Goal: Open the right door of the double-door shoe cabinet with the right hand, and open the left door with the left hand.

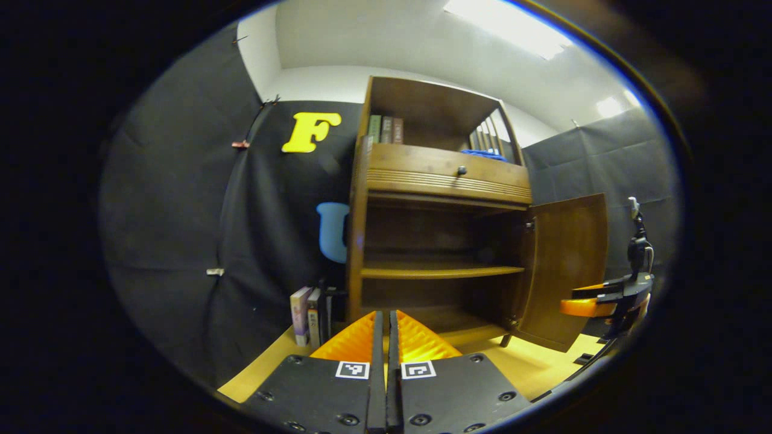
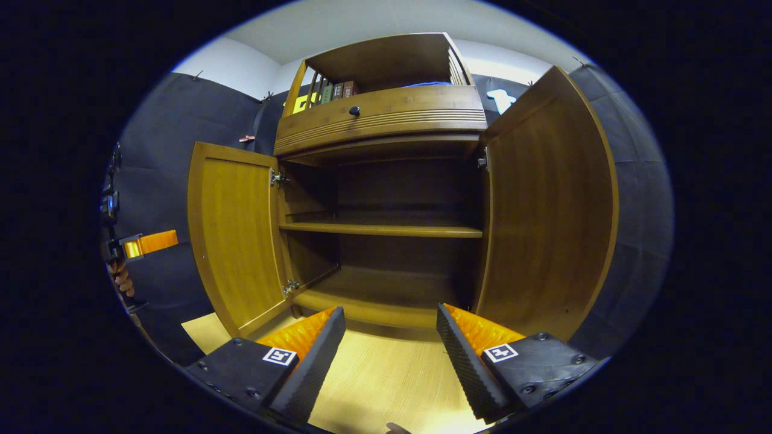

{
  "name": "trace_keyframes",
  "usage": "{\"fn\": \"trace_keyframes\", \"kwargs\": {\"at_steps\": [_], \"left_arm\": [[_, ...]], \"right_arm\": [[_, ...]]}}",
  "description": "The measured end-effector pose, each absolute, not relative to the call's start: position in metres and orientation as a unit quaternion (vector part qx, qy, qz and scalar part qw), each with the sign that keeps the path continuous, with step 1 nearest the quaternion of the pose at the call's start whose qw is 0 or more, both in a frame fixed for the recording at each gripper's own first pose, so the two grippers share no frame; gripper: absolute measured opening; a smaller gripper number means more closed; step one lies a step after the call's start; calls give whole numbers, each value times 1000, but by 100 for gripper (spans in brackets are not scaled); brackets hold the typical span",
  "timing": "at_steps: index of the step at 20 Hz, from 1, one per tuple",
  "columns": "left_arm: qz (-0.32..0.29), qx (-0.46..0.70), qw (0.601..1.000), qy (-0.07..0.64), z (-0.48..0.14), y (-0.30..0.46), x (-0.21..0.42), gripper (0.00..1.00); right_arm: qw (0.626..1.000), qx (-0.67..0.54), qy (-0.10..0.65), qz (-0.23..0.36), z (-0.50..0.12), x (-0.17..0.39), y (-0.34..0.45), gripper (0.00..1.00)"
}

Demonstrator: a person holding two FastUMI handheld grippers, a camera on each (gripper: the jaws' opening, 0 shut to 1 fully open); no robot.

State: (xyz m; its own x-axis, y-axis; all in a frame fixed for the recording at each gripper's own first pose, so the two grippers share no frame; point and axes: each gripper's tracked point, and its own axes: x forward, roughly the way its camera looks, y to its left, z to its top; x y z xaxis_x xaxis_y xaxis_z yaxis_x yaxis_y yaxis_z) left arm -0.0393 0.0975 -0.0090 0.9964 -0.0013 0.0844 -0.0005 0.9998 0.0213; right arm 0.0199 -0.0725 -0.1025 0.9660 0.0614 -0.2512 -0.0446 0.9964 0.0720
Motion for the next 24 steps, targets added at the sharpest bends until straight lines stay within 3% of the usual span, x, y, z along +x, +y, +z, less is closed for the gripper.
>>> {"fn": "trace_keyframes", "kwargs": {"at_steps": [3,5,11,12,15,18,24], "left_arm": [[-42,32,998,-35,-12,57,-19,5],[-54,24,997,-41,-10,41,-6,16],[-39,2,999,-32,-20,17,27,89],[-44,7,999,-30,-24,10,29,93],[-41,33,998,-32,-25,3,26,88],[-38,49,997,-39,-21,-4,24,94],[-61,52,996,-36,-23,-20,20,94]], "right_arm": [[991,39,119,44,-93,21,-52,97],[991,41,117,58,-89,16,-38,96],[993,17,93,70,-73,7,-17,98],[993,18,91,73,-72,6,-15,95],[994,17,80,71,-62,4,-13,98],[996,9,68,64,-55,2,-14,98],[996,8,65,63,-50,-3,-13,98]]}}
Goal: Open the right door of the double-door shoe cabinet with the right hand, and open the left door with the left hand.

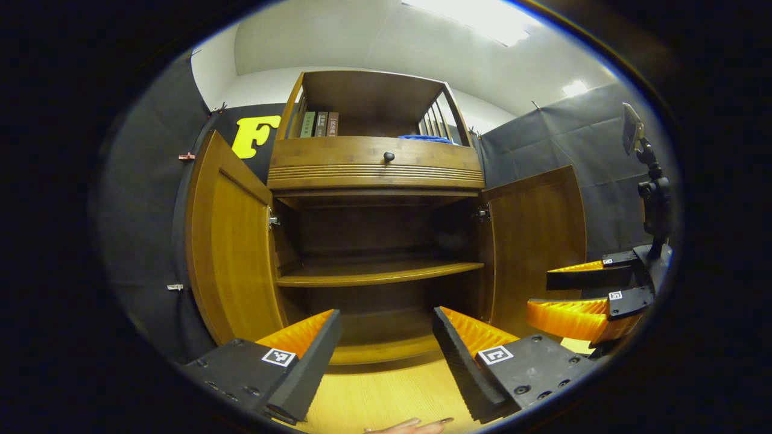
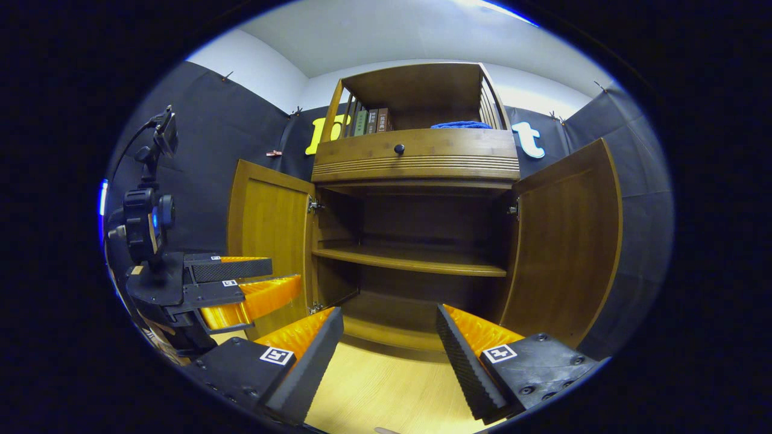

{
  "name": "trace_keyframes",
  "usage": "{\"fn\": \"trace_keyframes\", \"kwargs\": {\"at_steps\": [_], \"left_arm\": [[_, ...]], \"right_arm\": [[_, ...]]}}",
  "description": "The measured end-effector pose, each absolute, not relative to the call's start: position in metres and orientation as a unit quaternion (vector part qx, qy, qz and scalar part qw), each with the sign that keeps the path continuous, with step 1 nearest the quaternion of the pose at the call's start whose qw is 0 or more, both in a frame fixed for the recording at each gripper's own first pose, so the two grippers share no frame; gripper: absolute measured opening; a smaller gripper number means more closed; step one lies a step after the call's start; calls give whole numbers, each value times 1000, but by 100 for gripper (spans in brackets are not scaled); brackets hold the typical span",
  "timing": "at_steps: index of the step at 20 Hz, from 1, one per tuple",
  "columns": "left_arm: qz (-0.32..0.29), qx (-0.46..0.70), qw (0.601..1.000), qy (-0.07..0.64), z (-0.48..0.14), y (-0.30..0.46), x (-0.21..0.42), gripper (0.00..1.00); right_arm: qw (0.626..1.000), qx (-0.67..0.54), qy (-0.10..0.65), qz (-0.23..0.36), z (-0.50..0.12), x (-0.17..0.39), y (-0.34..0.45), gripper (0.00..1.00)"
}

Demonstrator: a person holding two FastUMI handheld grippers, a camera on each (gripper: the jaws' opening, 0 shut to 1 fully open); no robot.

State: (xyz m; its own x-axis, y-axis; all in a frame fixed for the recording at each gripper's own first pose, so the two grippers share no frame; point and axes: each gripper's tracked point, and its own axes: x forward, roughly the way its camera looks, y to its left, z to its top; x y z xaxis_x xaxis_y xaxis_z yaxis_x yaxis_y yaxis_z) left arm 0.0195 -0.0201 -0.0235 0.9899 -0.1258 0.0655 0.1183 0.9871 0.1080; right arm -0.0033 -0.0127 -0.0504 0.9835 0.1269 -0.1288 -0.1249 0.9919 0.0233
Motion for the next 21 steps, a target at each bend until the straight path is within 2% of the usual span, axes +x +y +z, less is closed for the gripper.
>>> {"fn": "trace_keyframes", "kwargs": {"at_steps": [10,21], "left_arm": [[-62,53,996,-45,-21,-23,8,94],[-68,59,995,-51,-17,-28,-12,94]], "right_arm": [[996,20,59,60,-40,-11,-16,100],[997,18,51,56,-33,-27,-16,98]]}}
